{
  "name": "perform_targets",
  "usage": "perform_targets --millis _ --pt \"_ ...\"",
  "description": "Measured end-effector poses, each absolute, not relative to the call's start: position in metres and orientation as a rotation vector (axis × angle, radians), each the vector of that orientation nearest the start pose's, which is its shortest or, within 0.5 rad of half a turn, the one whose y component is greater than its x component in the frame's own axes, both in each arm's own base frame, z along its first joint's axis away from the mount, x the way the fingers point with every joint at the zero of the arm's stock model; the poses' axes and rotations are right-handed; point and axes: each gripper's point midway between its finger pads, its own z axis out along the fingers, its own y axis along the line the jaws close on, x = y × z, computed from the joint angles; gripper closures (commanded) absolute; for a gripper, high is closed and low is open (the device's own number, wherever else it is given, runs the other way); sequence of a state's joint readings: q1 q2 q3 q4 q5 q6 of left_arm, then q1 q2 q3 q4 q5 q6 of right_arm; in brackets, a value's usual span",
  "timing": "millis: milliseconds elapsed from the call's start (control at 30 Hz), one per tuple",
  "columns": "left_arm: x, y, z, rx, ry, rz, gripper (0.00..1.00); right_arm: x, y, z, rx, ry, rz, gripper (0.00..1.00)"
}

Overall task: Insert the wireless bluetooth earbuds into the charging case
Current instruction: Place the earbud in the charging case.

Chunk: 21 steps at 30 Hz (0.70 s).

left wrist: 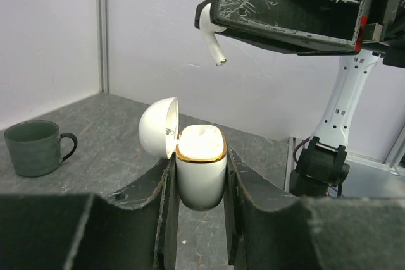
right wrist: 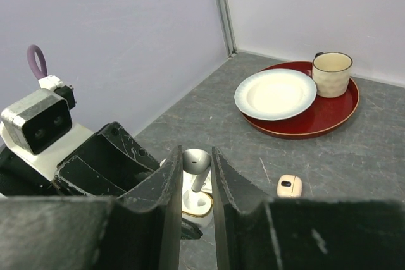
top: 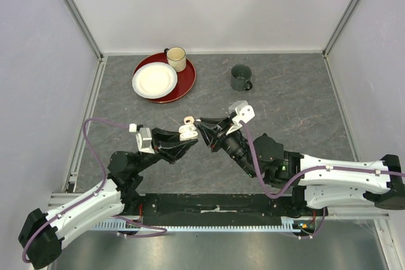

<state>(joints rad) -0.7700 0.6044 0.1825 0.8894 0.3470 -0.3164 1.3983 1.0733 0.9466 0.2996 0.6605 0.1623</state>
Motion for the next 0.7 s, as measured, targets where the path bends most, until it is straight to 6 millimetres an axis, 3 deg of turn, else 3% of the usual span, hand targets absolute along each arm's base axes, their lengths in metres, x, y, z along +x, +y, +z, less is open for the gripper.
perform_targets --millis 700 --pt "0.143 -0.244 0.298 0.625 1.001 -1.131 0.98 0.148 0.366 0.357 -0.441 1.448 0.844 1.0"
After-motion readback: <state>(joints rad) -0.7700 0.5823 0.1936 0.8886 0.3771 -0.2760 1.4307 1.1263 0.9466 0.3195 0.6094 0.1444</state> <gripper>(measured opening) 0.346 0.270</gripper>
